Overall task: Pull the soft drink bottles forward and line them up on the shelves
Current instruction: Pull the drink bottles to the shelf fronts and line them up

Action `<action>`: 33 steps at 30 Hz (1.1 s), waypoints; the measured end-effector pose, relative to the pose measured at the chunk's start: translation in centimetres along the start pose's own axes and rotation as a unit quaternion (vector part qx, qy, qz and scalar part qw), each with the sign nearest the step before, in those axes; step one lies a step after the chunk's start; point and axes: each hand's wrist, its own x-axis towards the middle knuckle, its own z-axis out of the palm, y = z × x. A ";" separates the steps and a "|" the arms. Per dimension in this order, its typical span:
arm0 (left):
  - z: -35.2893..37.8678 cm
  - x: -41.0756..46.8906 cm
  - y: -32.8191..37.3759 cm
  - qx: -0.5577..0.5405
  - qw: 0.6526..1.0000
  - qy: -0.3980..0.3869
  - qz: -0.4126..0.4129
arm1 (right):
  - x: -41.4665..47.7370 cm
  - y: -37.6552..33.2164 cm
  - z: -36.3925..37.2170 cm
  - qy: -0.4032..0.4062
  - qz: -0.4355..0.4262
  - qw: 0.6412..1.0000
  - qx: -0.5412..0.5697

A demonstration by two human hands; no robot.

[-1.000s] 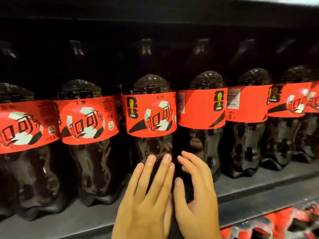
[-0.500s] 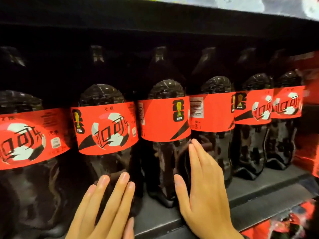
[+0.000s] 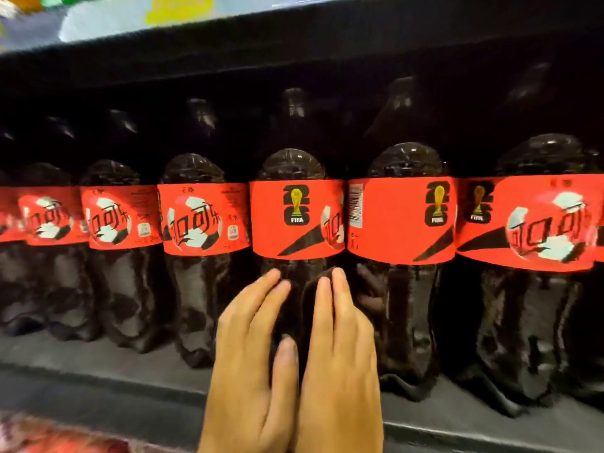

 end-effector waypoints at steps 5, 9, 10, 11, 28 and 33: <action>3.1 0.2 3.2 0.056 0.994 0.033 -0.087 | -0.7 3.3 -3.2 -0.034 -0.098 0.991 0.086; 3.6 -0.6 1.8 0.167 0.980 0.035 -0.098 | -1.0 7.1 -6.4 0.036 -0.203 0.974 0.099; 4.4 -0.1 2.3 0.188 0.976 0.040 -0.102 | -0.1 9.3 -7.6 0.065 -0.197 0.973 0.102; 4.8 0.0 2.6 0.197 0.974 0.040 -0.106 | 0.6 11.0 -8.4 0.086 -0.182 0.975 0.094; 5.1 -0.7 3.2 0.105 0.964 0.049 -0.240 | 1.2 13.0 -8.5 -0.067 -0.178 0.981 -0.030; 4.7 -0.5 3.3 0.158 0.960 0.022 -0.231 | 0.8 13.1 -8.2 -0.046 -0.205 0.977 -0.030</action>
